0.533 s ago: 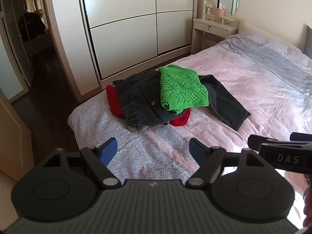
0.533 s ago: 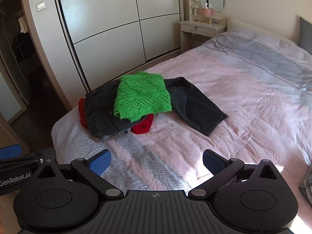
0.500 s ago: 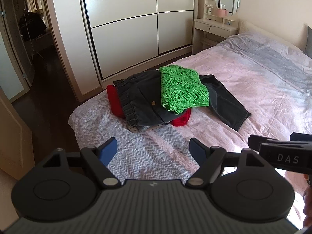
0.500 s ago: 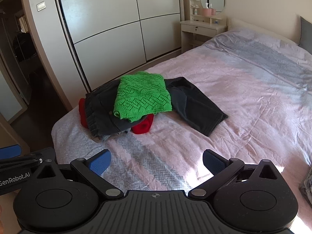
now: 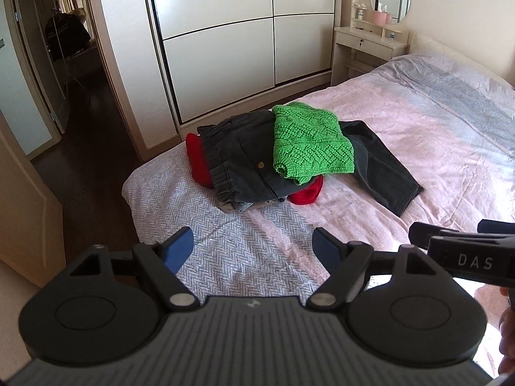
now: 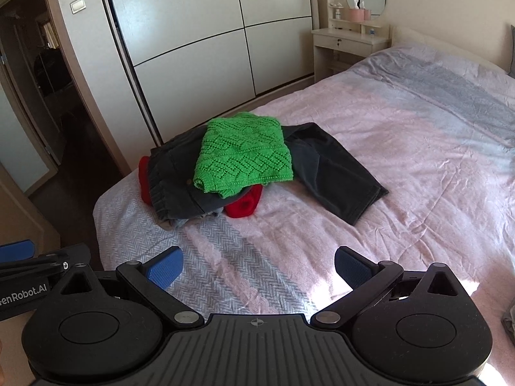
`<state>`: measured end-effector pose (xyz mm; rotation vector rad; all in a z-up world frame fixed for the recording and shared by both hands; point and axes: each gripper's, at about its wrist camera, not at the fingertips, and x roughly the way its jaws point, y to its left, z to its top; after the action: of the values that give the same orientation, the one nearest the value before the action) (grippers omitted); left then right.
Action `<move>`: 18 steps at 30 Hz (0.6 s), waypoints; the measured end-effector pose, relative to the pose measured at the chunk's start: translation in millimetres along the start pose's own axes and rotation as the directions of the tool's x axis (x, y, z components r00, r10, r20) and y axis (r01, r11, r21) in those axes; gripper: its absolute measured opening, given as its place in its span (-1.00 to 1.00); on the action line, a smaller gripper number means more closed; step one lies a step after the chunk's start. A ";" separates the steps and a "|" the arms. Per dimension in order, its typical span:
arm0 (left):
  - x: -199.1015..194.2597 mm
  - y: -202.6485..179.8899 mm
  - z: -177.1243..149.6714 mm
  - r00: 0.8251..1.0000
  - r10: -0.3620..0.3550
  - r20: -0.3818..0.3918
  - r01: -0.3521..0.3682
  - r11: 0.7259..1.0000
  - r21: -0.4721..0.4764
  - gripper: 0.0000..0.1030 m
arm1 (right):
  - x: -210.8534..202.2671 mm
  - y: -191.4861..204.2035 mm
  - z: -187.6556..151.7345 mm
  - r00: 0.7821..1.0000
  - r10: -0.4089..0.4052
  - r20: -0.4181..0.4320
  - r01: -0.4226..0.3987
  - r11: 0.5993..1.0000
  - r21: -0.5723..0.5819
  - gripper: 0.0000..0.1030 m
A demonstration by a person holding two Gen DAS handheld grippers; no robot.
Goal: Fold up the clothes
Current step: 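Move both tools toward the green knit sweater on the clothes pile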
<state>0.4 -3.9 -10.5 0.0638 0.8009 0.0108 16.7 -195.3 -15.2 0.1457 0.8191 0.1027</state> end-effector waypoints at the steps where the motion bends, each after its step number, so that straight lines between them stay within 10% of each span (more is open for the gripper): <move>1: 0.5 -0.3 -0.4 1.000 0.000 0.000 0.000 1.000 0.001 0.52 | 1.1 -0.3 0.0 1.000 0.002 -0.002 -0.002 1.000 -0.001 0.99; 18: 26.0 12.8 1.5 0.999 -0.034 -0.043 0.035 0.999 0.037 0.52 | 18.7 -11.7 5.1 0.999 0.003 -0.041 -0.003 1.000 0.016 0.99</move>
<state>19.8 9.6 -27.3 0.0853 0.8447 -0.0355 33.5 -204.5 -27.1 0.1601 0.8610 0.1024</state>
